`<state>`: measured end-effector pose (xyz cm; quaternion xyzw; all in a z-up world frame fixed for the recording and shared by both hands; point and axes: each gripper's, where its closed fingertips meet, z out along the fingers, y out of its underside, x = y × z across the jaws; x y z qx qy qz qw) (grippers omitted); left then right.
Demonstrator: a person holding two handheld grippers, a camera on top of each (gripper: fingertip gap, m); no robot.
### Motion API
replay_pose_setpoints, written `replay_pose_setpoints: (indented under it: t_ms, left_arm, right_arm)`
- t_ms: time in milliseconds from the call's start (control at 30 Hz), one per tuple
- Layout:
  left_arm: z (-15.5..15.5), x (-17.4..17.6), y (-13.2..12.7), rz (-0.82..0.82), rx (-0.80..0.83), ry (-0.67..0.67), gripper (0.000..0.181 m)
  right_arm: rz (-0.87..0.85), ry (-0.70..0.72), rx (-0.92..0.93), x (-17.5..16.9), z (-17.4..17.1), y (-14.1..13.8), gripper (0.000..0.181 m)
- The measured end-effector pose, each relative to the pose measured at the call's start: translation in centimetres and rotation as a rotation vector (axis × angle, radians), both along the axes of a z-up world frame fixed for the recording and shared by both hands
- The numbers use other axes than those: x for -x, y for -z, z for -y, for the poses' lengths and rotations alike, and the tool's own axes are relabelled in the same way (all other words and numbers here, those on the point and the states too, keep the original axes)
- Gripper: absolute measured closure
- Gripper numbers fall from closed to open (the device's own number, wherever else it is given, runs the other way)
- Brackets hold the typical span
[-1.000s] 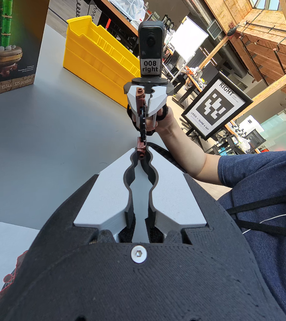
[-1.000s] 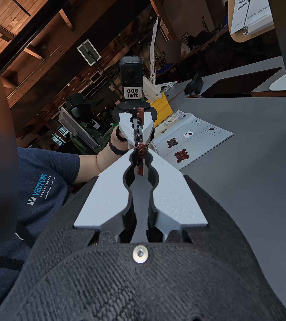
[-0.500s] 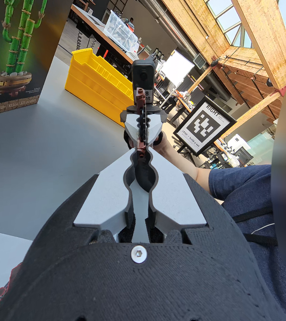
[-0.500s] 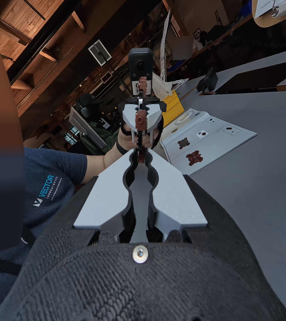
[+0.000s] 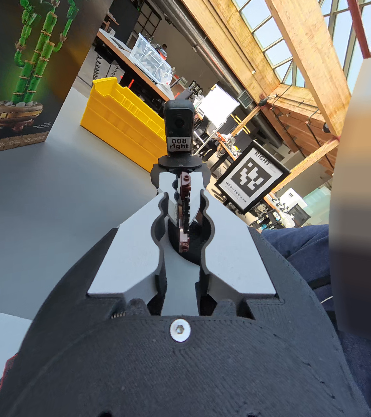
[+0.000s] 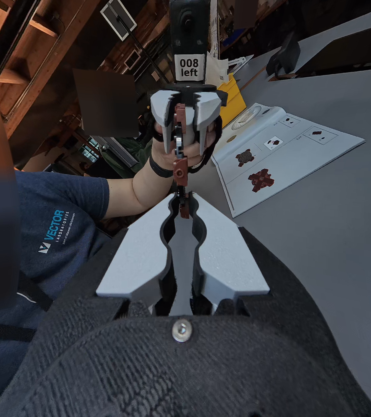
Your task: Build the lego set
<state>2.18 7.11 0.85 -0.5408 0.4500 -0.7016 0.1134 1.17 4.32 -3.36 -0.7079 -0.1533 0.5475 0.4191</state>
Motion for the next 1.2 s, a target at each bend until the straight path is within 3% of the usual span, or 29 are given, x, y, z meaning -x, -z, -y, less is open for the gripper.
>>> replay_pose_setpoints:
  t_ms: [33,67,167,233,267,333,400,500,633,767,900,1200]
  left_arm:
    - [-0.1,0.1,-0.1,0.010,0.027,0.013,0.172]
    - [-0.2,0.2,0.0,0.008,0.036,0.018,0.176]
    - [-0.4,0.3,0.4,-0.010,-0.006,0.013,0.176]
    - [-0.6,0.5,0.4,-0.028,-0.011,0.013,0.176]
    - [-0.8,0.6,0.6,-0.047,0.003,0.015,0.176]
    - [-1.4,0.8,1.4,-0.109,0.012,0.001,0.176]
    - [-2.0,0.9,2.5,-0.168,0.013,-0.031,0.176]
    - [-2.1,1.1,3.7,-0.230,0.073,-0.055,0.176]
    - [-1.6,2.1,4.3,-0.263,0.116,-0.065,0.176]
    - [-1.7,4.1,4.8,-0.275,0.124,-0.099,0.175]
    - [-1.6,6.2,4.8,-0.259,0.199,-0.105,0.176]
    - [-0.9,9.3,5.1,-0.229,0.154,-0.105,0.171]
  right_arm:
    - [0.007,-0.006,-0.001,0.3,0.0,0.1,0.174]
    - [0.004,-0.015,0.003,0.5,0.1,0.2,0.174]
    - [-0.007,-0.011,-0.001,0.6,-0.2,0.3,0.173]
    - [0.050,0.058,-0.037,-0.1,-1.0,0.6,0.133]
    - [0.092,0.102,-0.105,-0.6,-1.4,0.2,0.124]
    - [0.235,0.235,-0.320,-1.9,-1.8,-1.4,0.116]
    - [0.469,0.376,-0.500,-2.7,-2.0,-2.6,0.097]
    - [0.693,0.404,-0.616,0.2,-1.8,-2.6,0.089]
    - [0.914,0.359,-0.518,2.8,-2.9,1.9,0.091]
    - [0.921,0.333,-0.504,4.6,-2.9,2.6,0.125]
    - [0.942,0.270,-0.532,6.8,-2.5,3.0,0.107]
    - [1.037,0.275,-0.526,10.5,-2.8,3.8,0.115]
